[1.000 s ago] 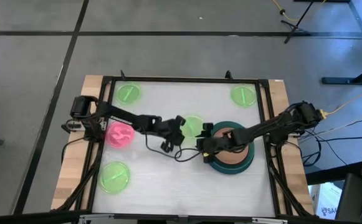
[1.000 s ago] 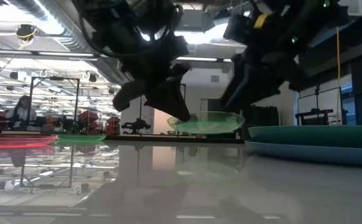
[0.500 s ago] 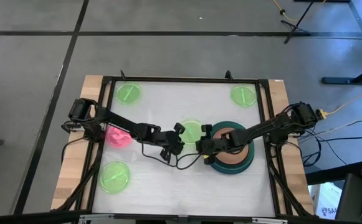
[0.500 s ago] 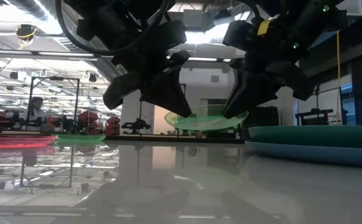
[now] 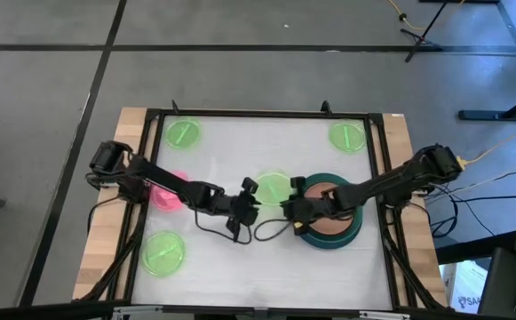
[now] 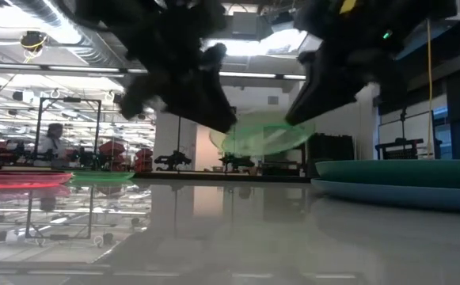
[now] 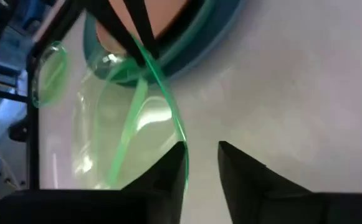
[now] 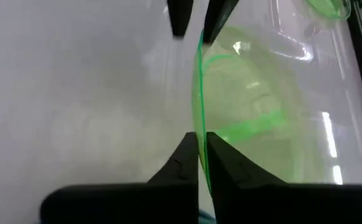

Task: Stack plastic plates
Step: Stack the light green plate on top of the orange plate

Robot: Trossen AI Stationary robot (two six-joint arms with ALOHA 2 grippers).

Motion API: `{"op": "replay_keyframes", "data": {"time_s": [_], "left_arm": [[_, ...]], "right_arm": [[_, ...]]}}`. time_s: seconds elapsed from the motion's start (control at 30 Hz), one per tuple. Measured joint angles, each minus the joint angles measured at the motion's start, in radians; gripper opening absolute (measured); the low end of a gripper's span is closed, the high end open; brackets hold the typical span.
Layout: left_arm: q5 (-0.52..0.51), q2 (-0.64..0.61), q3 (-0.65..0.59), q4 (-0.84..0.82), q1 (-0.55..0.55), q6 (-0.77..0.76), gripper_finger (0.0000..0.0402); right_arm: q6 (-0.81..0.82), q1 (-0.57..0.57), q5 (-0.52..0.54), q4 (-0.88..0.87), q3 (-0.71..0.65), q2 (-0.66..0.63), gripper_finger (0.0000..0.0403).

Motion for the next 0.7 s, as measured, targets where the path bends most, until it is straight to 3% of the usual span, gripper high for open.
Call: {"op": "replay_keyframes", "data": {"time_s": [0.17, 0.37, 0.7], "left_arm": [[0.010, -0.085, -0.002, -0.110, -0.041, -0.092, 0.0117], [0.018, -0.156, -0.038, -0.176, -0.065, -0.220, 0.0123], [0.038, -0.164, -0.190, 0.011, -0.066, -0.267, 0.0124]], "right_arm": [[0.076, 0.072, 0.067, -0.104, 0.000, -0.078, 0.0009], [0.320, 0.163, 0.081, -0.307, 0.000, -0.186, 0.0009], [0.776, 0.273, -0.054, -0.582, 0.000, -0.260, 0.0009]]}}
